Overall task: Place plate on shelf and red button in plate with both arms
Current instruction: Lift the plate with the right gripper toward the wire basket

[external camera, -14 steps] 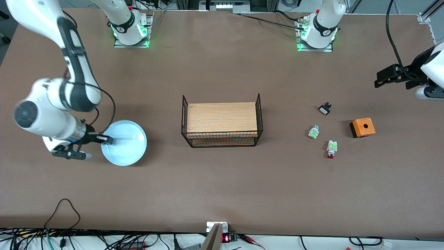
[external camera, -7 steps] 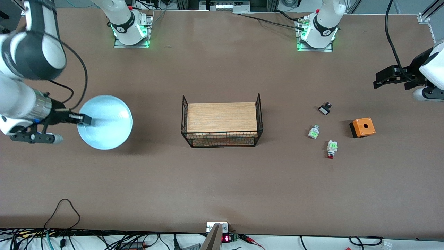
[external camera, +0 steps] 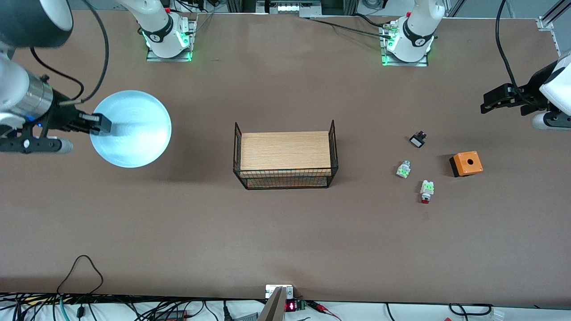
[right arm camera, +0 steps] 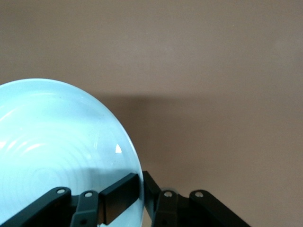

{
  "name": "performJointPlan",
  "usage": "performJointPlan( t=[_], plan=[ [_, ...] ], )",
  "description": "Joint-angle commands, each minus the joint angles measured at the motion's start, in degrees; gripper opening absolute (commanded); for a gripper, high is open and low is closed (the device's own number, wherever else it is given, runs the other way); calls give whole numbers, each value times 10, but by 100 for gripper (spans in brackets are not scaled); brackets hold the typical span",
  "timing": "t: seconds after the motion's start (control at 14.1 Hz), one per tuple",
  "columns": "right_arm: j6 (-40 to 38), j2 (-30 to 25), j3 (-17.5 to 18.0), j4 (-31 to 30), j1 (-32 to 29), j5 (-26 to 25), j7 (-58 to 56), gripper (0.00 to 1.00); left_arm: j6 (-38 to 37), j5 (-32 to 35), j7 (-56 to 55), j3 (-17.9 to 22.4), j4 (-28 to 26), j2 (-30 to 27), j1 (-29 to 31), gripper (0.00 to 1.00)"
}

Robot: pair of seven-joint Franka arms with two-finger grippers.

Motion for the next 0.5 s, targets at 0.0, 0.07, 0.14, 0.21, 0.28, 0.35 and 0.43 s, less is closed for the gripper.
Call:
performJointPlan(
  t=[0.0, 0.07, 0.14, 0.21, 0.28, 0.35, 0.43],
  plan=[
    [-14, -4, 1, 12, 55, -7, 129, 0, 1, 10, -5, -1, 5, 0, -1, 100],
    [-13, -4, 3, 14, 80, -6, 190, 0, 1, 11, -5, -1, 5, 0, -1, 100],
    [-11, -4, 3, 14, 107, -5, 260, 0, 1, 11, -5, -1, 5, 0, 1, 100],
    [-5, -1, 4, 13, 132, -4, 314, 0, 1, 11, -5, -1, 5, 0, 3, 100],
    [4, 4, 4, 12, 163, -4, 366, 0, 1, 11, -5, -1, 5, 0, 3, 100],
    [19, 9, 4, 10, 188, -4, 405, 0, 2, 11, -5, -1, 5, 1, 1, 100],
    [36, 17, 3, 9, 209, -4, 444, 0, 2, 11, -5, -1, 5, 1, 1, 100]
  ],
)
